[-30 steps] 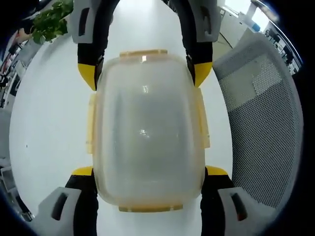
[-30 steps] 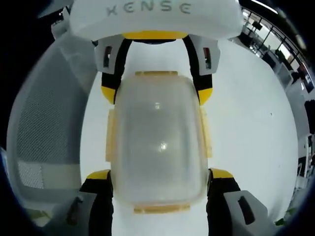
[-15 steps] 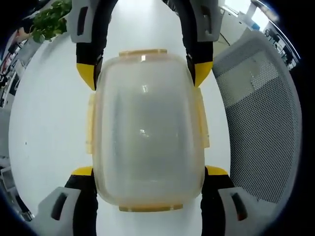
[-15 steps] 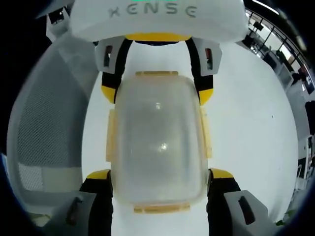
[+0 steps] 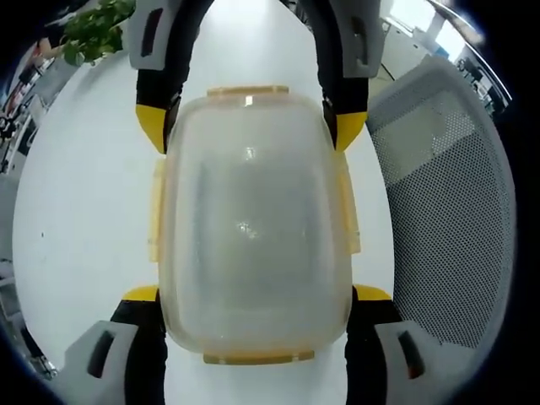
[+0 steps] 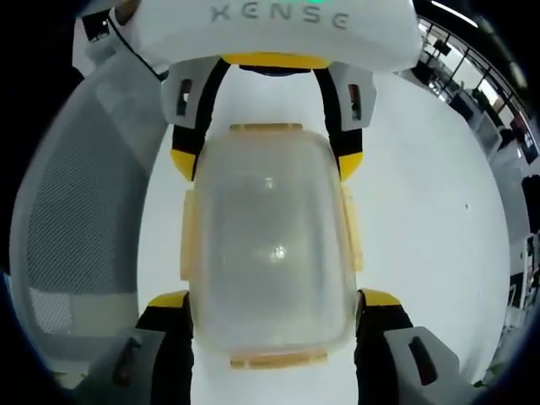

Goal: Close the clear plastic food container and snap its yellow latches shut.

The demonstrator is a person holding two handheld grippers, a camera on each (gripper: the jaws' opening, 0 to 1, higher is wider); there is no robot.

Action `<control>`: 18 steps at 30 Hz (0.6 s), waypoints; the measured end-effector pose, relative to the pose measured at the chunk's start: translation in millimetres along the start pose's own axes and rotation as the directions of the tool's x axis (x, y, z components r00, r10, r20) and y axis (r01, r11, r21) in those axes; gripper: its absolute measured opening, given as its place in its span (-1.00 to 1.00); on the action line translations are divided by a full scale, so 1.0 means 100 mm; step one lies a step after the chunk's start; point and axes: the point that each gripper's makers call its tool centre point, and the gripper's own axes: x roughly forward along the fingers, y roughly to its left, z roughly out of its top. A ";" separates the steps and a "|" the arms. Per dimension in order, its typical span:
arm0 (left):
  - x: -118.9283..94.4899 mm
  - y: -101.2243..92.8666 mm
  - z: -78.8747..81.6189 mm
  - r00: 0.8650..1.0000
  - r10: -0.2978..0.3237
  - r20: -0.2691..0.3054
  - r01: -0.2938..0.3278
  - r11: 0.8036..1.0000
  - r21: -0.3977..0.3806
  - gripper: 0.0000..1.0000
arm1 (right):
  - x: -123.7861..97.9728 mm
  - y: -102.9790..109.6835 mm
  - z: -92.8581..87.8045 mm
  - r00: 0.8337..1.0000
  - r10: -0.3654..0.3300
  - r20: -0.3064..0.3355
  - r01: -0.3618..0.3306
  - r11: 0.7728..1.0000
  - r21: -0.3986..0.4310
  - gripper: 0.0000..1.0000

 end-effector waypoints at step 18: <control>-0.03 0.00 -0.21 1.000 -0.003 -0.018 0.003 1.000 -0.030 0.79 | 0.07 -0.02 0.22 0.999 -0.006 0.033 0.007 1.000 -0.015 0.59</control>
